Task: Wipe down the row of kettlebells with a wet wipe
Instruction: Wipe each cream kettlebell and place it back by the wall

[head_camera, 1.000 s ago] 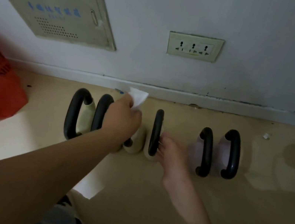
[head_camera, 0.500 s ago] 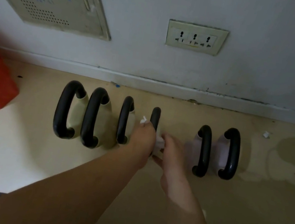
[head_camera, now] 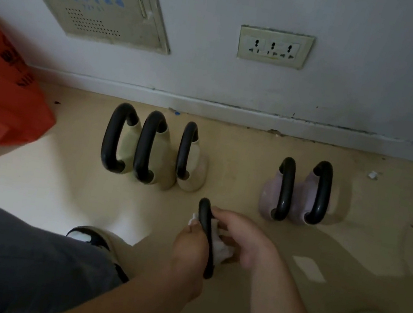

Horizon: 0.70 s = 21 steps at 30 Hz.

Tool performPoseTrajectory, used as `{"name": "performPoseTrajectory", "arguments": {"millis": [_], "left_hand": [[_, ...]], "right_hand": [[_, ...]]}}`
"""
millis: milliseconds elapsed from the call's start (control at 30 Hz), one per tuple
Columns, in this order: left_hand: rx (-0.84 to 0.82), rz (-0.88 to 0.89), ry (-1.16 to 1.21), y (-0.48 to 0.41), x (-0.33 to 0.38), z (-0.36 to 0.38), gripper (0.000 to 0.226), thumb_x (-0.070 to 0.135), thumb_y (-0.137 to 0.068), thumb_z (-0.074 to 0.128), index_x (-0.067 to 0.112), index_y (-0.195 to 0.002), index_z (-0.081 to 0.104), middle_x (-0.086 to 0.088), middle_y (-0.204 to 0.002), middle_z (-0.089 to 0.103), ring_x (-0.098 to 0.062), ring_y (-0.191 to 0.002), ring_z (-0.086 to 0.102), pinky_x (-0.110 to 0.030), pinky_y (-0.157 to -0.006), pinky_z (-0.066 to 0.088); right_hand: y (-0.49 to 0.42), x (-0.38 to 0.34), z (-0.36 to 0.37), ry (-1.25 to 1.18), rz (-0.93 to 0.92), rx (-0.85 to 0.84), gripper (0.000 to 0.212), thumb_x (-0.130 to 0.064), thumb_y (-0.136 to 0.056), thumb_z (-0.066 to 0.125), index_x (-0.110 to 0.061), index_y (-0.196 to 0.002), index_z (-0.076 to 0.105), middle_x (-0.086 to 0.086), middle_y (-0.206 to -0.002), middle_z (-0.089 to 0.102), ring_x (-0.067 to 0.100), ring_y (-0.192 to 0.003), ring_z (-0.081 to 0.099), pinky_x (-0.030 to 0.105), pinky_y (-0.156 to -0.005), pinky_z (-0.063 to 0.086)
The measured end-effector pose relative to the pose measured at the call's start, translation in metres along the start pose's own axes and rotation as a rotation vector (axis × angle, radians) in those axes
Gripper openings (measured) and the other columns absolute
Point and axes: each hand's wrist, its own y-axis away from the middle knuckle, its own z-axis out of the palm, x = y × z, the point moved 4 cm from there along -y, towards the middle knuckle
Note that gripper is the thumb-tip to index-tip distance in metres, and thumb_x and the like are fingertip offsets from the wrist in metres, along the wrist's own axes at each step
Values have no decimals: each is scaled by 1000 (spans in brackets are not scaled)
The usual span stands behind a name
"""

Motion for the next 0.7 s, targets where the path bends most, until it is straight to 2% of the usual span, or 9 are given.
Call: {"name": "performPoseTrajectory", "arguments": {"millis": [67, 133, 267, 367, 433, 500, 533, 600, 700], "left_hand": [[-45, -79, 93, 15, -9, -9, 45, 36, -108, 32, 4, -126, 58, -24, -118, 68, -38, -110, 65, -40, -78, 55], [-79, -75, 75, 18, -16, -19, 46, 39, -107, 34, 4, -121, 62, -21, -96, 75, -35, -87, 73, -37, -71, 59], [45, 63, -55, 10, 6, -44, 27, 31, -97, 63, 8, -111, 61, -9, -90, 73, -26, -80, 71, -33, -66, 58], [186, 404, -258, -6, 46, -55, 26, 36, -90, 68, 19, -108, 60, -2, -94, 67, -18, -83, 65, -34, -72, 57], [227, 747, -661, -11, 70, -43, 20, 38, -97, 56, 20, -105, 61, -2, -92, 68, -20, -82, 66, -32, -70, 54], [136, 968, -1023, -17, 70, -21, 23, 31, -102, 44, 20, -113, 61, -4, -102, 69, -24, -93, 66, -33, -77, 52], [31, 1011, -1150, -18, 60, -11, 29, 28, -103, 42, 19, -123, 60, -5, -115, 67, -25, -108, 63, -35, -91, 50], [-145, 1098, -1344, -11, 27, 3, 43, 27, -99, 40, 13, -135, 59, -9, -137, 58, -29, -135, 46, -39, -117, 29], [-214, 1390, -1425, 3, -13, -3, 36, 21, -94, 50, 7, -120, 69, -10, -124, 67, -25, -129, 52, -46, -120, 23]], "right_hand": [[-1, 3, 3, 115, 16, 12, 49, -59, -86, 72, -20, -116, 73, 3, -119, 67, 25, -109, 63, 39, -79, 53], [-1, 5, 5, 181, 20, 24, 54, -64, -82, 73, -21, -115, 72, 3, -124, 64, 27, -116, 58, 44, -87, 52], [5, 9, 6, 112, 9, 38, 51, -65, -91, 62, -20, -112, 72, 6, -120, 66, 29, -114, 59, 53, -100, 51], [6, 21, 7, 8, 27, 84, 48, -61, -99, 51, -19, -119, 65, 5, -117, 65, 28, -109, 60, 55, -100, 52], [4, 28, 8, -69, 35, 101, 44, -57, -103, 47, -21, -122, 61, 1, -114, 62, 25, -104, 60, 56, -99, 53], [1, 32, 9, -109, 37, 85, 42, -56, -105, 40, -23, -114, 65, -2, -115, 63, 23, -108, 59, 57, -102, 51], [-1, 34, 9, -116, 37, 66, 43, -57, -105, 38, -24, -110, 67, -1, -115, 66, 24, -111, 59, 56, -103, 51], [-7, 39, 4, -154, 36, 59, 46, -53, -104, 41, -19, -110, 71, 3, -110, 72, 25, -106, 64, 53, -98, 54], [-18, 47, 0, -267, 53, -54, 61, -63, -103, 33, -22, -129, 68, 5, -112, 76, 27, -102, 68, 43, -85, 54]]}}
